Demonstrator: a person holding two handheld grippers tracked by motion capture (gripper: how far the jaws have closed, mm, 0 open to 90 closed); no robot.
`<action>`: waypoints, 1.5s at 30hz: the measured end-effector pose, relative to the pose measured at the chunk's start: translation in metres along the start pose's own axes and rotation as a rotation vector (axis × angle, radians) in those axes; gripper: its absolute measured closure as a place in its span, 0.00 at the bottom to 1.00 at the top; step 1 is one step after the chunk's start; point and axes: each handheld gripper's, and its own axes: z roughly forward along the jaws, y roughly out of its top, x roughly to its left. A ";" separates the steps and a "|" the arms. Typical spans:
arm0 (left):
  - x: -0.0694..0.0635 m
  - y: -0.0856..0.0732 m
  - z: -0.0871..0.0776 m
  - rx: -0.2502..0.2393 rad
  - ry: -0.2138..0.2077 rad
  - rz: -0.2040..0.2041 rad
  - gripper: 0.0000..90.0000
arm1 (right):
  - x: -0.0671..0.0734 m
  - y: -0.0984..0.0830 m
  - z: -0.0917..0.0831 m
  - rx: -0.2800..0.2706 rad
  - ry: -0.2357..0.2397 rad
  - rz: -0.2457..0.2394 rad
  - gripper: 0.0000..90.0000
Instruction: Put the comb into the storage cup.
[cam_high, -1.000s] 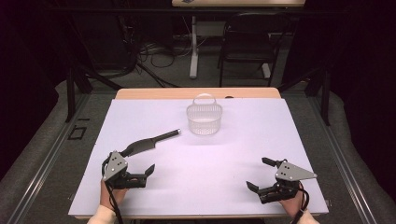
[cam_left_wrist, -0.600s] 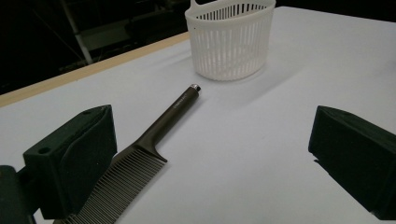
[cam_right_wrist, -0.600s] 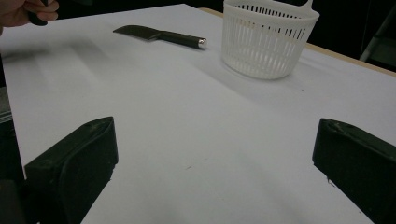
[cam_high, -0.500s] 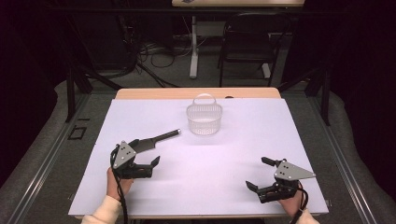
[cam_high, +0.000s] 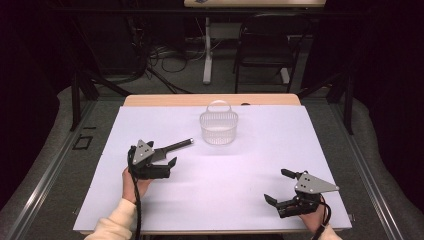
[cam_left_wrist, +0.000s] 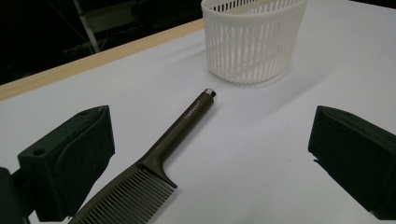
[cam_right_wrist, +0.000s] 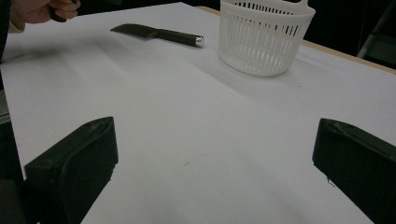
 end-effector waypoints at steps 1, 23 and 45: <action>0.000 0.001 0.002 0.001 0.001 0.002 0.01 | 0.000 0.000 0.000 -0.002 0.001 0.000 0.00; 0.017 0.023 0.041 0.071 0.051 -0.058 0.00 | 0.000 -0.001 0.001 0.010 0.001 -0.003 0.00; 0.029 0.035 0.079 0.119 0.077 -0.111 0.04 | 0.002 0.000 0.001 0.021 0.013 -0.008 0.00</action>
